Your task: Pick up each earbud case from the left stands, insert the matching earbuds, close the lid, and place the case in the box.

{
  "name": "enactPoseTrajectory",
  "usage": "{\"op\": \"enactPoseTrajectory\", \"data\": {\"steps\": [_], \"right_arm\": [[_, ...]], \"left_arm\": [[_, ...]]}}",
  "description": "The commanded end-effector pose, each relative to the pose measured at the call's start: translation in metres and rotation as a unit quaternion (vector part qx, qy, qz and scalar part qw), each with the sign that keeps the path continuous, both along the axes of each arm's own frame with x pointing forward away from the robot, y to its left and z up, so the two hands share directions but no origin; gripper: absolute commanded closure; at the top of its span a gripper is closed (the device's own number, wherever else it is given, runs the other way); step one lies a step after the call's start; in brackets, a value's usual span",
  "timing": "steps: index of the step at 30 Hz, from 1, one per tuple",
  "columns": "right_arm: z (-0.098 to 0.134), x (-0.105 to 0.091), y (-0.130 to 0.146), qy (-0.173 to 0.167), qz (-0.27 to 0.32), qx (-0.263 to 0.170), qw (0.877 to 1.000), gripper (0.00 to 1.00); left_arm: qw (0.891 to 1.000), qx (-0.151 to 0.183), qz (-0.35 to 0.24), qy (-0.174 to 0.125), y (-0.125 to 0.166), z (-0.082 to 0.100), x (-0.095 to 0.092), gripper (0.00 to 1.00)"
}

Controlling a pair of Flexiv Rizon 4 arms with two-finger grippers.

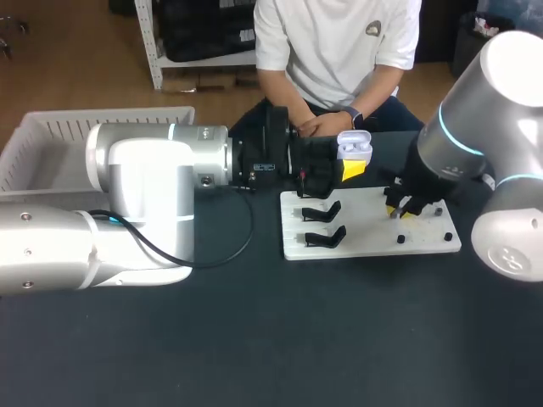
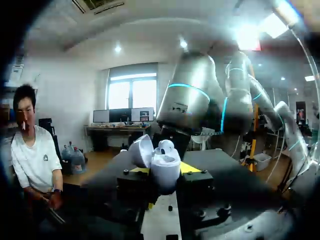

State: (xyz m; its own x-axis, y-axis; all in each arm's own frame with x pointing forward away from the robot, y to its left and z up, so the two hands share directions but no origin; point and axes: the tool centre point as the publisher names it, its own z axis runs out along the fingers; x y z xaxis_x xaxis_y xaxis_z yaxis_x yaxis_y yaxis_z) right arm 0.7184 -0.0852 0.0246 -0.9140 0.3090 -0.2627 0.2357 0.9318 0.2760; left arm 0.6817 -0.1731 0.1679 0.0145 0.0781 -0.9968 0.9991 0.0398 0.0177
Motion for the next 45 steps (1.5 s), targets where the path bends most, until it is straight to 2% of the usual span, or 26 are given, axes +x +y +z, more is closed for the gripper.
{"op": "enactPoseTrajectory", "data": {"steps": [1, 7, 15, 18, 24, 34, 45], "right_arm": [[0.008, -0.003, -0.001, -0.002, 0.001, -0.001, 1.000, 1.00], [0.019, -0.010, -0.006, -0.006, 0.002, -0.002, 1.000, 1.00], [0.038, -0.032, -0.022, 0.004, 0.005, -0.006, 1.000, 1.00], [0.048, -0.043, -0.026, 0.010, 0.021, -0.013, 1.000, 1.00], [0.074, -0.066, -0.018, 0.033, 0.088, -0.015, 0.995, 1.00], [0.126, -0.093, 0.003, 0.047, 0.209, -0.042, 0.976, 1.00], [0.176, -0.105, 0.029, 0.029, 0.318, -0.089, 0.944, 1.00]], "left_arm": [[1.000, -0.003, 0.002, -0.002, 0.000, -0.001, 0.000, 1.00], [1.000, -0.003, 0.002, -0.002, 0.000, -0.001, 0.000, 1.00], [1.000, -0.003, 0.002, -0.002, 0.000, -0.001, 0.000, 1.00], [1.000, -0.003, 0.002, -0.002, 0.000, -0.001, 0.000, 1.00], [1.000, -0.003, 0.002, -0.002, 0.000, -0.001, 0.000, 1.00], [1.000, -0.003, 0.002, -0.002, 0.000, -0.001, 0.000, 1.00], [1.000, -0.003, 0.002, -0.002, 0.000, -0.001, 0.000, 1.00]]}}
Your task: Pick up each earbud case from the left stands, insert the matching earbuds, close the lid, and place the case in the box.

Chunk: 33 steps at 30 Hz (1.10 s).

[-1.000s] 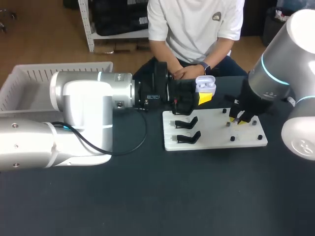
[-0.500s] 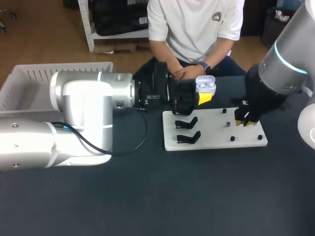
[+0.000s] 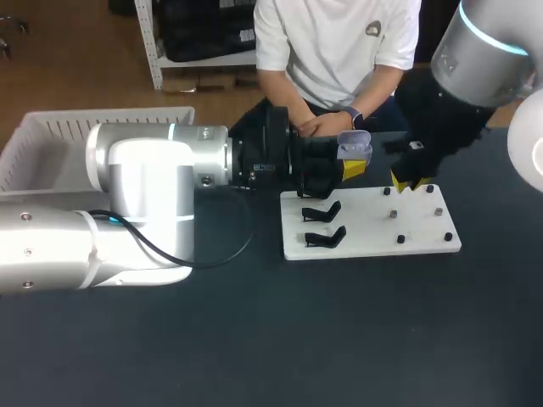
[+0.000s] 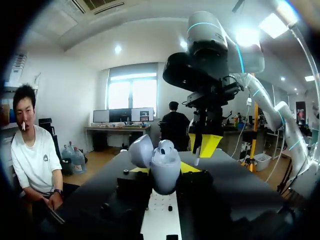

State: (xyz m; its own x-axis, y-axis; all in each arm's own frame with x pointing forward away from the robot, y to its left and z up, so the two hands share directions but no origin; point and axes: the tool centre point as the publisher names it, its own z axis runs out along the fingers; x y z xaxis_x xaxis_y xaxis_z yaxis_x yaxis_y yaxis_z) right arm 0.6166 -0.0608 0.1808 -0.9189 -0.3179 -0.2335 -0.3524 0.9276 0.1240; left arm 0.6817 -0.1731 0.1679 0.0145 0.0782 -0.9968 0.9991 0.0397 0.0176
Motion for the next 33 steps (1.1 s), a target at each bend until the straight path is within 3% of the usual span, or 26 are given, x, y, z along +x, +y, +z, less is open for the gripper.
{"op": "enactPoseTrajectory", "data": {"steps": [1, 17, 22, 33], "right_arm": [[0.024, -0.003, 0.007, 0.010, 0.022, -0.015, 1.000, 1.00], [0.073, 0.006, 0.047, -0.030, 0.100, -0.029, 0.994, 1.00], [0.081, 0.017, 0.057, -0.059, 0.105, -0.026, 0.992, 1.00], [0.081, 0.017, 0.057, -0.059, 0.105, -0.026, 0.992, 1.00]], "left_arm": [[1.000, -0.003, 0.002, -0.002, 0.000, -0.001, 0.000, 1.00], [1.000, -0.003, 0.002, -0.002, 0.000, -0.001, 0.000, 1.00], [1.000, -0.003, 0.002, -0.002, 0.000, -0.001, 0.000, 1.00], [1.000, -0.003, 0.002, -0.002, 0.000, -0.001, 0.000, 1.00]]}}
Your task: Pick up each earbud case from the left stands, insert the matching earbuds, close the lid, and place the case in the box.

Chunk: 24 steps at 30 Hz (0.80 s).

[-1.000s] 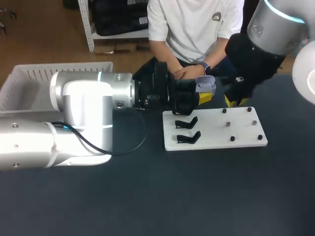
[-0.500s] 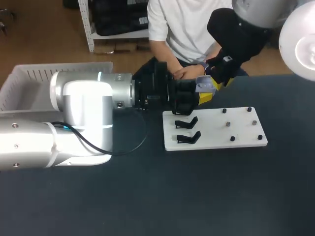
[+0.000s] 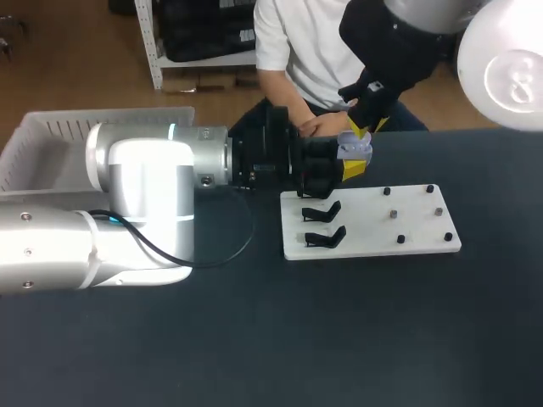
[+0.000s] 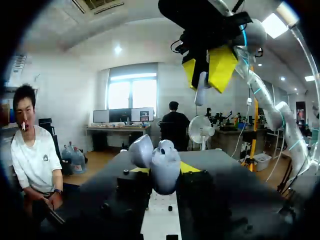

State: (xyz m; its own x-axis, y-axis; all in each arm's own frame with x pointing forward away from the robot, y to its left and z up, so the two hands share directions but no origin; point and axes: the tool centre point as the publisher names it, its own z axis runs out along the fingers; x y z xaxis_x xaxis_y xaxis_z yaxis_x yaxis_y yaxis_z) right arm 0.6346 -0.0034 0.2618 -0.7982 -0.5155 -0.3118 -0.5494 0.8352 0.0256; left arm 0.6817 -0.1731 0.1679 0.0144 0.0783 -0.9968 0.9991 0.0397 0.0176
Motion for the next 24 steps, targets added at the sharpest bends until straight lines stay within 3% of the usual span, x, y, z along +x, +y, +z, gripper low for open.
{"op": "enactPoseTrajectory", "data": {"steps": [1, 7, 9, 10, 24], "right_arm": [[0.000, -0.001, 0.000, -0.001, -0.001, 0.000, 1.000, 1.00], [-0.003, 0.001, 0.001, -0.008, 0.012, 0.012, 1.000, 1.00], [-0.006, 0.002, 0.005, -0.010, 0.019, -0.003, 1.000, 1.00], [-0.007, 0.004, 0.006, -0.008, 0.021, 0.014, 1.000, 1.00], [-0.024, 0.030, 0.016, -0.008, 0.055, 0.001, 0.998, 1.00]], "left_arm": [[1.000, -0.003, 0.002, -0.002, 0.000, -0.001, 0.000, 1.00], [1.000, -0.003, 0.002, -0.002, 0.000, -0.001, 0.000, 1.00], [1.000, -0.003, 0.002, -0.002, 0.000, -0.001, 0.000, 1.00], [1.000, -0.003, 0.002, -0.002, 0.000, -0.001, 0.000, 1.00], [1.000, -0.003, 0.002, -0.002, 0.000, -0.001, 0.000, 1.00]]}}
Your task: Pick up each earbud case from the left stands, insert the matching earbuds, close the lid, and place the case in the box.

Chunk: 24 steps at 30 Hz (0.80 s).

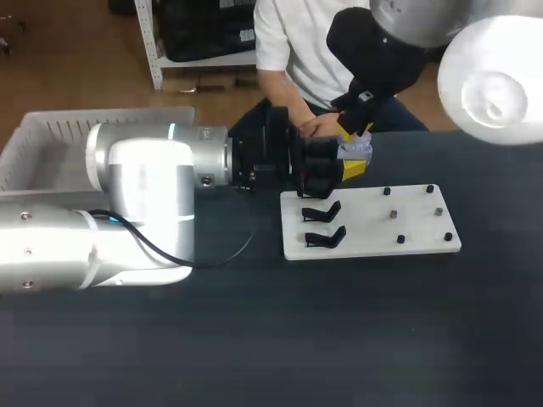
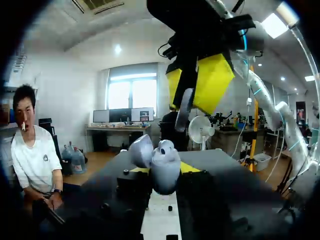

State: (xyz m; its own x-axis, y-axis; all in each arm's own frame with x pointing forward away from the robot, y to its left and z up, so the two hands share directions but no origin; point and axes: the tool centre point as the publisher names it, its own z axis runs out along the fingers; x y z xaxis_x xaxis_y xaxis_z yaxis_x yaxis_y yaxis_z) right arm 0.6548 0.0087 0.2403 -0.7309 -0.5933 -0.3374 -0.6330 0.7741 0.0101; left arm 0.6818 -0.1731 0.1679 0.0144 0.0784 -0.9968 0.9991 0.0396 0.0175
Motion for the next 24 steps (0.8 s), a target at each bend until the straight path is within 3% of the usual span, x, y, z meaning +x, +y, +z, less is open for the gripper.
{"op": "enactPoseTrajectory", "data": {"steps": [1, 24], "right_arm": [[-0.003, 0.012, 0.004, 0.008, 0.008, -0.001, 1.000, 1.00], [-0.018, 0.014, -0.003, 0.018, 0.013, 0.001, 1.000, 1.00]], "left_arm": [[1.000, -0.003, 0.002, -0.002, 0.000, -0.001, 0.000, 1.00], [1.000, -0.003, 0.002, -0.002, 0.000, -0.001, 0.000, 1.00]]}}
